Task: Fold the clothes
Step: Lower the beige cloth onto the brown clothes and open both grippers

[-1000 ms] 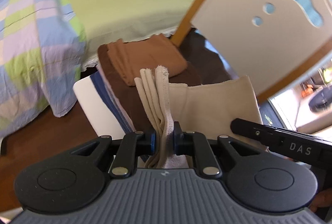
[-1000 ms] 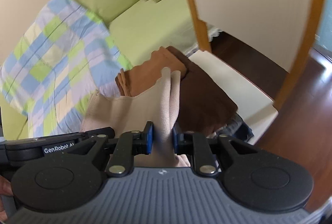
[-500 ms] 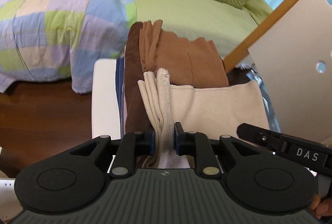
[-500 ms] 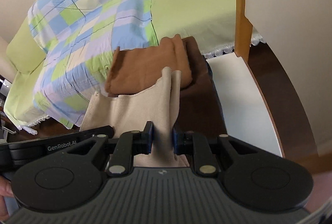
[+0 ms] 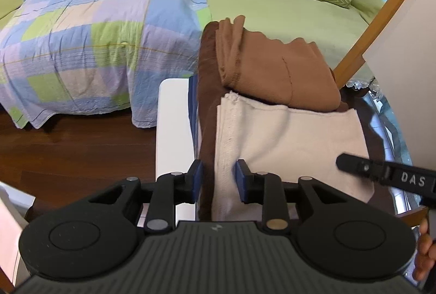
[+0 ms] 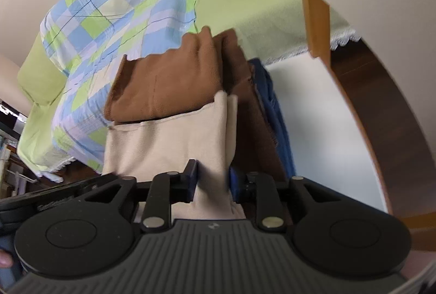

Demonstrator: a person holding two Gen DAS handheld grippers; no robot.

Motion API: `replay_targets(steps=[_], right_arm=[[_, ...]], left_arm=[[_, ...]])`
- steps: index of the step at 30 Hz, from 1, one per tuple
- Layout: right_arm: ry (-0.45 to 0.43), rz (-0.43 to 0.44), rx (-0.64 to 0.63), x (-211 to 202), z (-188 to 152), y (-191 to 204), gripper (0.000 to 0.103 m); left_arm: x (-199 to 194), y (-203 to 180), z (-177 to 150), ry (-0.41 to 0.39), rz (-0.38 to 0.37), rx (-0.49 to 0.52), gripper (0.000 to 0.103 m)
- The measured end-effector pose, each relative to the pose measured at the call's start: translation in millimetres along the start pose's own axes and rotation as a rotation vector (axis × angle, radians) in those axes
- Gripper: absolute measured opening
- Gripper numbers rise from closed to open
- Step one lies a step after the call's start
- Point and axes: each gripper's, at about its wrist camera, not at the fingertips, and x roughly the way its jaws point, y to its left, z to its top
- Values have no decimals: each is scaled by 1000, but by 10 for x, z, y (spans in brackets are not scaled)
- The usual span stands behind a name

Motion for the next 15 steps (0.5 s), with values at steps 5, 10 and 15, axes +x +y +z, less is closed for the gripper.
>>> replay_targets(steps=[5, 10, 15], right_arm=[[-27, -20, -73, 30, -14, 81, 19], [9, -76, -33, 36, -7, 4, 48], [-131, -181, -88, -362, 35, 48, 45]], left_arm=[[-24, -74, -84, 13, 27, 37, 34], [-118, -27, -81, 4, 30, 28, 35], [-390, 20, -25, -56, 23, 47, 33]])
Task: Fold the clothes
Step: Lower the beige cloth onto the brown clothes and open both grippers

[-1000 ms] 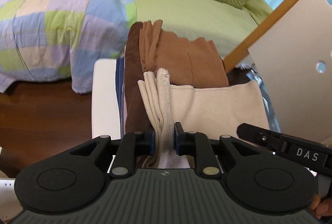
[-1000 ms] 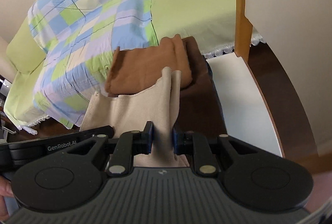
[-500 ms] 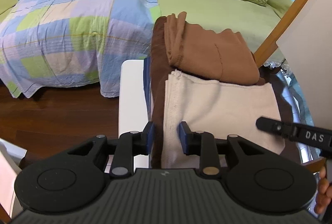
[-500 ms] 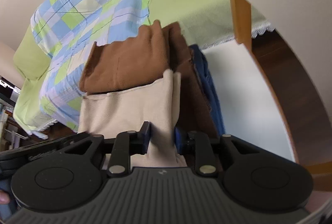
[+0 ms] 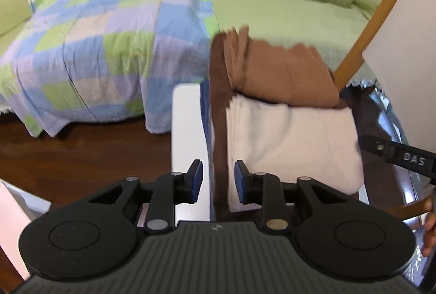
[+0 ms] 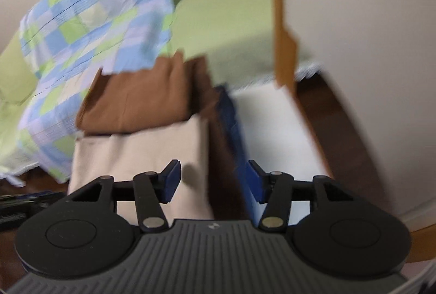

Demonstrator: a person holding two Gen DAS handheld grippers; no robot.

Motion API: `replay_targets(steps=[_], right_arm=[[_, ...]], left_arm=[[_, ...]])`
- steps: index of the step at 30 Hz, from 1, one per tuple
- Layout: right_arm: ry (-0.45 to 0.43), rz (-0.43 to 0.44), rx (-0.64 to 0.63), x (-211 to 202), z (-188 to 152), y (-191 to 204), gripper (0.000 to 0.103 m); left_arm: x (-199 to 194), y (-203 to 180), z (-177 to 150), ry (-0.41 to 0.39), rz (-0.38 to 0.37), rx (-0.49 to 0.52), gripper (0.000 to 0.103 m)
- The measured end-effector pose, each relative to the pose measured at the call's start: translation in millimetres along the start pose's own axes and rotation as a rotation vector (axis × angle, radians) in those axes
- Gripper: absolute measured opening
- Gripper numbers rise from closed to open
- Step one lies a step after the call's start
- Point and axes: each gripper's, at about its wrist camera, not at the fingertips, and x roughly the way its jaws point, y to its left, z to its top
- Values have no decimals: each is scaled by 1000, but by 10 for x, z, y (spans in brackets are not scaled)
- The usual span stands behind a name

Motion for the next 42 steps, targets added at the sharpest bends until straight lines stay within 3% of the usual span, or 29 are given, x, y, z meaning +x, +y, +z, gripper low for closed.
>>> replay_targets(steps=[3, 6, 8, 11, 14, 17, 20, 22, 28, 34, 39, 42], right_arm=[[-23, 42, -72, -151, -28, 92, 15], [10, 91, -119, -135, -147, 197, 12], [48, 87, -130, -10, -231, 238, 12], [99, 58, -128, 196, -270, 255, 12], [90, 64, -107, 123, -181, 264, 14], [70, 78, -89, -59, -137, 260, 33], [85, 69, -67, -283, -96, 249, 47], [117, 54, -32, -402, -60, 250, 68], [106, 72, -4, -819, 0, 295, 84], [26, 13, -11, -1357, 104, 494, 98], [-32, -10, 18, -1791, -21, 696, 101], [-35, -46, 23, -1989, -226, 869, 101]], left_arm=[[-80, -55, 33, -34, -43, 56, 33], [20, -178, 58, -37, -75, 136, 33], [258, -239, 67, 15, -75, 167, 34], [531, -263, 55, 102, -23, 182, 34], [423, -237, 78, 96, -27, 162, 34], [177, -225, 90, 93, -11, 142, 48], [-115, -220, 89, 111, 26, 111, 49], [-338, -223, 90, 122, 58, 84, 50], [-935, -246, 198, 97, 128, 43, 61], [-1524, -128, 297, 24, 111, 31, 66], [-1827, 28, 217, 23, 79, 31, 66], [-2089, 208, -5, 12, 73, 57, 67]])
